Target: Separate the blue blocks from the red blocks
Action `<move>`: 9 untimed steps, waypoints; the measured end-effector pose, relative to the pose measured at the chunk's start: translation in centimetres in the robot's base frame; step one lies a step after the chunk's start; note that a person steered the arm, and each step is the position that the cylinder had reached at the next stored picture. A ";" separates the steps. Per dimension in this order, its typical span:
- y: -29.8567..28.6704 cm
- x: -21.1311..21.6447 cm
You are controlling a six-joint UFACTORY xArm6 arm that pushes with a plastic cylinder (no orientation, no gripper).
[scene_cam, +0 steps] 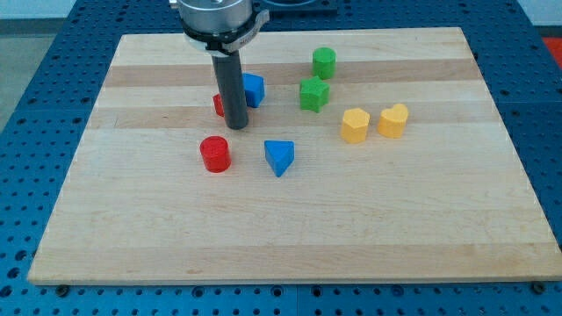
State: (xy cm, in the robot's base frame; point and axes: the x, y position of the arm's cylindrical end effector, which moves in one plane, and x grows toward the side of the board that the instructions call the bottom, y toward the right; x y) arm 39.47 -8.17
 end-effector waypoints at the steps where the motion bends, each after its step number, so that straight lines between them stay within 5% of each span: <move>1: -0.1 -0.4; 9: 2.4 -5.3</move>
